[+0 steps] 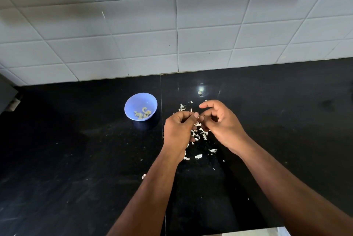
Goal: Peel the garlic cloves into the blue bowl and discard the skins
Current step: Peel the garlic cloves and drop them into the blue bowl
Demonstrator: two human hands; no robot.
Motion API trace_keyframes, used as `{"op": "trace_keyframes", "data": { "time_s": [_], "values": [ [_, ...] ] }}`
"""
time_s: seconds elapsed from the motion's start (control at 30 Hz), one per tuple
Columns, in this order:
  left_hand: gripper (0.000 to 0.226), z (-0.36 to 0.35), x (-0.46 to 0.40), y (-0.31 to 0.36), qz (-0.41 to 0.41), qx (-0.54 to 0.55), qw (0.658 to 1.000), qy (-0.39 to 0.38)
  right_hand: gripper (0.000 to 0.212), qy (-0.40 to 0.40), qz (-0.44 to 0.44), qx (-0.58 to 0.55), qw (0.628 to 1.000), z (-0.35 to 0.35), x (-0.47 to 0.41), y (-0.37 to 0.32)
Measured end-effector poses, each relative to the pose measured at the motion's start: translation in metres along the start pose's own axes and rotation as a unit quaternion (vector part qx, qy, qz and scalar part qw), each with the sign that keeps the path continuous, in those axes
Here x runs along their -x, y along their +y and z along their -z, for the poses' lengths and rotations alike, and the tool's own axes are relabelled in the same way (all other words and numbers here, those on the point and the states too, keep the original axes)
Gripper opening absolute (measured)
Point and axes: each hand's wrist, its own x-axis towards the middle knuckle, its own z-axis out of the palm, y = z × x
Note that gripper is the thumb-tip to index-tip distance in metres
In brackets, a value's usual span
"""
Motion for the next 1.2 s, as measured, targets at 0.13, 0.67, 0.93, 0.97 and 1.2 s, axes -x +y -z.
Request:
{"op": "trace_keyframes", "data": {
  "time_s": [0.13,0.67,0.93,0.97,1.2],
  "values": [
    [0.014,-0.001,-0.004,0.0,0.033,0.046,0.998,-0.008,0.03,0.013,-0.009,-0.018,1.0,-0.003,-0.002,-0.002],
    [0.014,-0.004,-0.002,-0.002,0.08,0.12,0.989,-0.036,0.015,0.035,-0.043,-0.063,0.996,-0.01,-0.007,-0.008],
    [0.006,-0.005,0.004,-0.014,0.22,0.318,0.919,-0.073,0.028,0.026,-0.108,-0.149,0.983,-0.019,-0.008,-0.005],
    [0.007,-0.004,0.005,-0.016,0.225,0.326,0.915,-0.076,0.027,0.025,-0.109,-0.14,0.984,-0.019,-0.008,-0.004],
    [0.009,0.0,0.0,-0.014,0.134,0.22,0.966,-0.012,0.02,0.039,-0.144,-0.091,0.985,-0.012,-0.004,0.007]
  ]
}}
